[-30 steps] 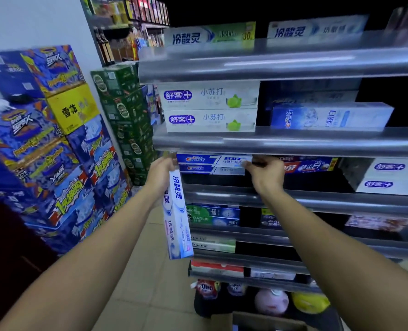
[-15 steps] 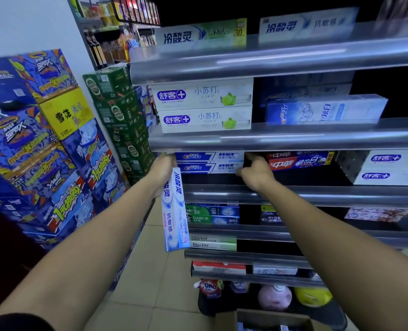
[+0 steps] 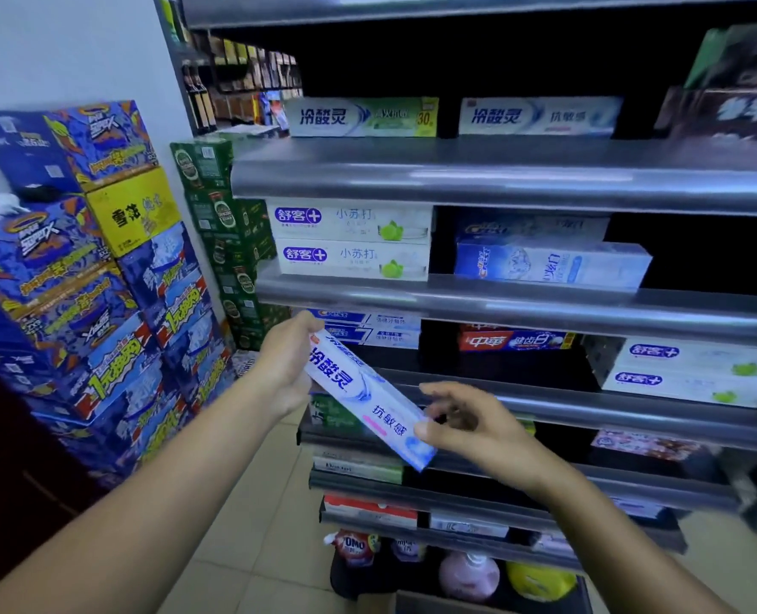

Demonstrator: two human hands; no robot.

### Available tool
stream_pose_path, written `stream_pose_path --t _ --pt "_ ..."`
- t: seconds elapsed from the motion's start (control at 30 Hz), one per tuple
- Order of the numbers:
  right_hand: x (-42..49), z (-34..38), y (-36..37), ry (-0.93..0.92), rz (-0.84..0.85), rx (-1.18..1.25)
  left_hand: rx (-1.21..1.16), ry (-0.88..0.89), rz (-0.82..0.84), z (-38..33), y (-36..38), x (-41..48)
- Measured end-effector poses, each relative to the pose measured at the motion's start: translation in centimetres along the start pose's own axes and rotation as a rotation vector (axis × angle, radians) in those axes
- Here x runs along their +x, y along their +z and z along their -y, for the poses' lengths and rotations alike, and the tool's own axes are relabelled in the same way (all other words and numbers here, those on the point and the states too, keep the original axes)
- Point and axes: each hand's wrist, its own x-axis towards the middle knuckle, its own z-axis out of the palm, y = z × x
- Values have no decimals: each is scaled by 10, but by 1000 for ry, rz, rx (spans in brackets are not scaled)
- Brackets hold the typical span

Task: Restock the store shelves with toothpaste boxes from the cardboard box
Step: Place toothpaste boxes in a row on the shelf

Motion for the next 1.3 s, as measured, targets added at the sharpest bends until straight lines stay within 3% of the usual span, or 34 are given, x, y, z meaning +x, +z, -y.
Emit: stream_pose_path --t 0.1,0.2,0.5,0.7,0.9,1.07,1.3 --pt "-27 1 -23 -38 7 89 -89 -22 -2 -3 27 -25" --pt "-43 1 -48 -66 -161 103 -133 6 4 -3 54 -48" --pt "-67 28 -134 -325 -630 291 -80 388 49 -20 112 -98" --pt "-78 78 -173 -553 -739 245 113 678 48 -63 139 -114" --pt "-58 138 -210 -691 -850 73 39 824 48 -124 169 -111" --pt "-28 170 -235 -598 -945 -238 131 856 9 -158 181 -75" --pt "19 183 -258 -432 -940 -468 528 828 -111 -191 186 -17"
